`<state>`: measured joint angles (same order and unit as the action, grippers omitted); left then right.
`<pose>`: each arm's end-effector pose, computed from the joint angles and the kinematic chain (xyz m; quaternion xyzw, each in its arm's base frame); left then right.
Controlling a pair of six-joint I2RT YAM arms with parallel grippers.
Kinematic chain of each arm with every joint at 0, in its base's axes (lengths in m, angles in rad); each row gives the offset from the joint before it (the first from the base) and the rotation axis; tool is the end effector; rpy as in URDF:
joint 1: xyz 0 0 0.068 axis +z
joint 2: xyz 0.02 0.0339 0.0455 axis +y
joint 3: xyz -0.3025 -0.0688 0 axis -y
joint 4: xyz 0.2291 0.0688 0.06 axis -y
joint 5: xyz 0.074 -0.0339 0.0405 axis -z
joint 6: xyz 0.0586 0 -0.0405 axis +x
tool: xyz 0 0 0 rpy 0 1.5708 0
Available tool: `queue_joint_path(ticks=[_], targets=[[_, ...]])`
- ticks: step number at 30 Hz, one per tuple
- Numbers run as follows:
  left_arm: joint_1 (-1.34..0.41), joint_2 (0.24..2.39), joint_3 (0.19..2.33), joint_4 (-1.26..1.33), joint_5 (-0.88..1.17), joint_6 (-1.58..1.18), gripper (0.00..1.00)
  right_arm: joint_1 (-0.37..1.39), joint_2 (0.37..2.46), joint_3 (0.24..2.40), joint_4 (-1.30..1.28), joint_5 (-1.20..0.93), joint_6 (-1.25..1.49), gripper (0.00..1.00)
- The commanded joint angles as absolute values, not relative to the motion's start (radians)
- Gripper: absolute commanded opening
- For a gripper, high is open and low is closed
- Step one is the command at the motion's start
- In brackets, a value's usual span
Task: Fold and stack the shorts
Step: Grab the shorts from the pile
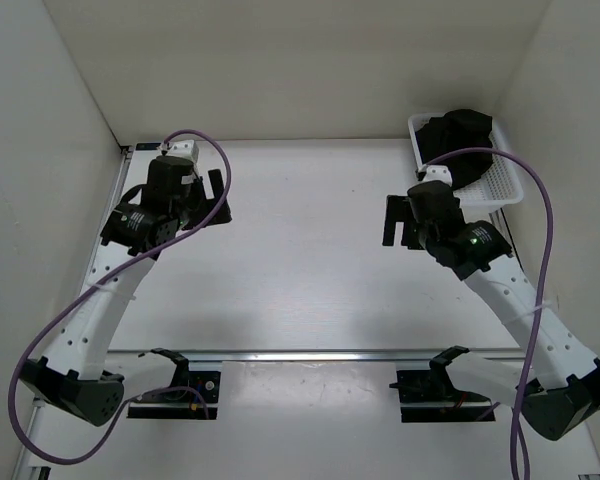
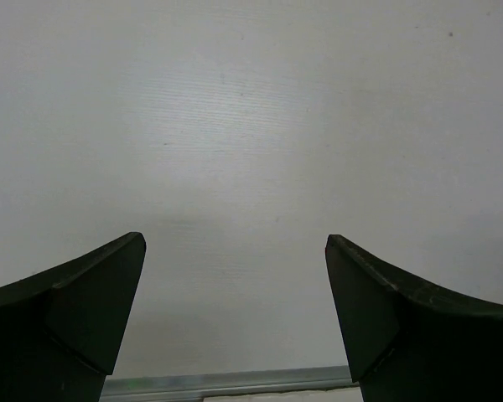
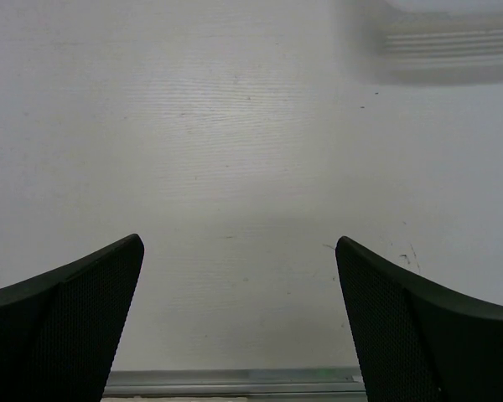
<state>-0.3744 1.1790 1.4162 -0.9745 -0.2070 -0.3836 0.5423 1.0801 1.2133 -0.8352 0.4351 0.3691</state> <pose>0.2001 -0.0657 0.4169 -0.0460 0.9093 -0.0612 0.4090 0.1786 0.0788 0.3881 0.0139 0.8903 0.0050 0.4552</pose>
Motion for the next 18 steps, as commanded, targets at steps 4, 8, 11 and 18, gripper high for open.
queue_joint_path(ticks=[4, 8, 11, 18], targets=[[-0.376, 1.082, 1.394, -0.934, -0.137, -0.341, 1.0, 0.563, 1.072, 1.207, -0.821, 0.537, 0.414, 1.0], [-0.376, 1.014, 1.342, -0.891, -0.124, -0.319, 1.0, 0.563, 1.101, 1.216, -0.811, 0.604, 0.426, 1.0], [-0.376, 1.005, 1.33, -0.891, -0.124, -0.319, 1.0, 0.554, 1.17, 1.258, -0.798, 0.673, 0.417, 1.0], [-0.376, 1.034, 1.358, -0.922, -0.072, -0.341, 1.0, 0.281, 1.446, 1.553, -0.775, 0.542, 0.396, 0.95]])
